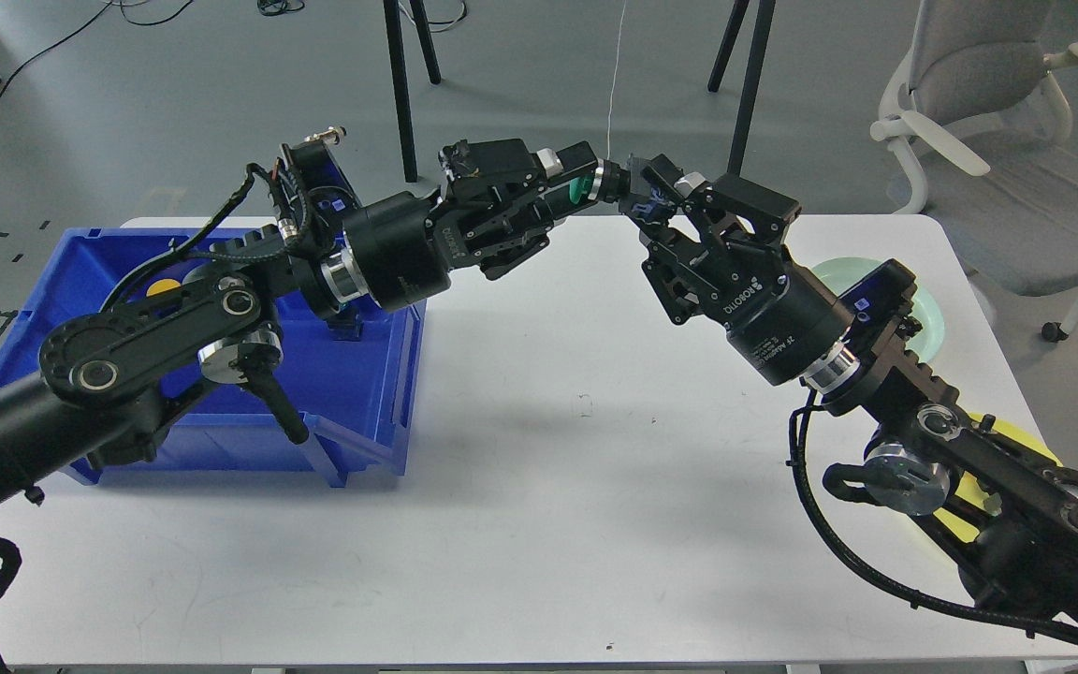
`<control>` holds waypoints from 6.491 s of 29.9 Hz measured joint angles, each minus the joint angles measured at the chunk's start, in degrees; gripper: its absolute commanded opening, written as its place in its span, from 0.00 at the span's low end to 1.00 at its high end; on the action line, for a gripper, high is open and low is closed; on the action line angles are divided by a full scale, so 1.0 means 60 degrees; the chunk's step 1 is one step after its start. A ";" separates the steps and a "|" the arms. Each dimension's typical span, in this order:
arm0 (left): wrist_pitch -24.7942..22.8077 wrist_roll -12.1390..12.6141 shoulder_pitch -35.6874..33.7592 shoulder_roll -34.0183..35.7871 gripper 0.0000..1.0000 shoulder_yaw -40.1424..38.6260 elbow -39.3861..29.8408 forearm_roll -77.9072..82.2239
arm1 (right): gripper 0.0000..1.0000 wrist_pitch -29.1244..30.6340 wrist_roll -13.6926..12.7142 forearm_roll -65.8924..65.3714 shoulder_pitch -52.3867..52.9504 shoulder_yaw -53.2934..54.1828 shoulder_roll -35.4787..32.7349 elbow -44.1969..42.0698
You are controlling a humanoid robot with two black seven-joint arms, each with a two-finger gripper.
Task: Pass button and place on color plate
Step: 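Grasp the green button with the right gripper and release the left, then carry the green button with the right gripper to the pale green plate, then lower the green button onto the pale green plate and release it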
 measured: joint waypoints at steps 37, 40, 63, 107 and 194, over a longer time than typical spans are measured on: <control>0.0001 0.0011 0.0374 -0.0051 0.77 -0.0340 0.0000 -0.0043 | 0.09 -0.0166 0.0005 -0.0080 -0.0667 0.0831 -0.0687 -0.0400; 0.0001 0.0011 0.0443 -0.0061 0.77 -0.0468 0.0002 -0.0046 | 0.09 -0.0199 0.0005 -0.0060 -0.0986 0.1609 -0.0762 -0.1021; 0.0001 0.0012 0.0600 -0.0097 0.79 -0.0521 -0.0009 -0.0050 | 0.07 -0.1300 0.0005 -0.0006 -0.0284 0.1299 -0.0538 -0.7859; 0.0001 0.0013 0.0631 -0.0113 0.79 -0.0522 -0.0024 -0.0049 | 0.38 -0.1654 0.0006 0.0044 0.1204 -0.0491 0.1432 -1.1079; 0.0001 0.0013 0.0646 -0.0113 0.80 -0.0521 -0.0038 -0.0048 | 0.66 -0.1504 0.0006 0.1572 0.1370 -0.1200 0.1552 -1.0994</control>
